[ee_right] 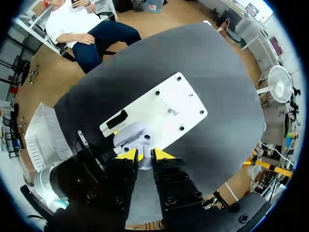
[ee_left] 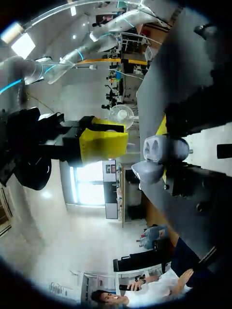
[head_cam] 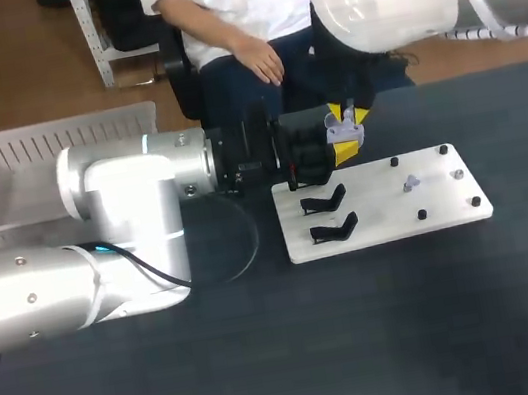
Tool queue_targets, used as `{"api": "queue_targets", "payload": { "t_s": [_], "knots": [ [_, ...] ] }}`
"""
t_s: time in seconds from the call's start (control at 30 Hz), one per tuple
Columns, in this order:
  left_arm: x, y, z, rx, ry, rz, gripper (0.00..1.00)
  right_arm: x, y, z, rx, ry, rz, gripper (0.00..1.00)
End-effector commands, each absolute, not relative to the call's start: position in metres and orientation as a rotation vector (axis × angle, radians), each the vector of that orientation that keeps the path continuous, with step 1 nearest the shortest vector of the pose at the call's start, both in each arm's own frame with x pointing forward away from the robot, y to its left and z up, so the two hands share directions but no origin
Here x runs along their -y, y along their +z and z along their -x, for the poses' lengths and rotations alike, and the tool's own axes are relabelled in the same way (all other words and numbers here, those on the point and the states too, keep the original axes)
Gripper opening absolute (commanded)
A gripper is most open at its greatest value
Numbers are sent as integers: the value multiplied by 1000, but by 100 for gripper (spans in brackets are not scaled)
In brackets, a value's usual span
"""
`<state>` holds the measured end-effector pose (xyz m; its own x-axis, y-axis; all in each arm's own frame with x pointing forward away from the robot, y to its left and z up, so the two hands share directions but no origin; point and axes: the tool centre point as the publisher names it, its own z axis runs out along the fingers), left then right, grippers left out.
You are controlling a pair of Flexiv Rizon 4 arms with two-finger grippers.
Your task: Pick up each earbud case from the left stands, insert the matching earbuds, close the lid, and place the case in the box.
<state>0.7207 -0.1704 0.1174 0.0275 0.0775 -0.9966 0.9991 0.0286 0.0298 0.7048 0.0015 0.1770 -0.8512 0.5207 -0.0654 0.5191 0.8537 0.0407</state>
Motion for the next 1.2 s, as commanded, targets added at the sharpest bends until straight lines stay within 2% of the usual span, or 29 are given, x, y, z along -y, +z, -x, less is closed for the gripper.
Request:
{"api": "queue_targets", "payload": {
  "t_s": [0.03, 1.2],
  "knots": [
    [171, 118, -723, -1260, -1132, -1261, 0, -2, 174, -707, -2955, 34, -830, 0],
    [171, 118, -723, -1260, -1132, -1261, 0, 1, 164, -709, -2975, 46, -860, 0]
  ]
}}
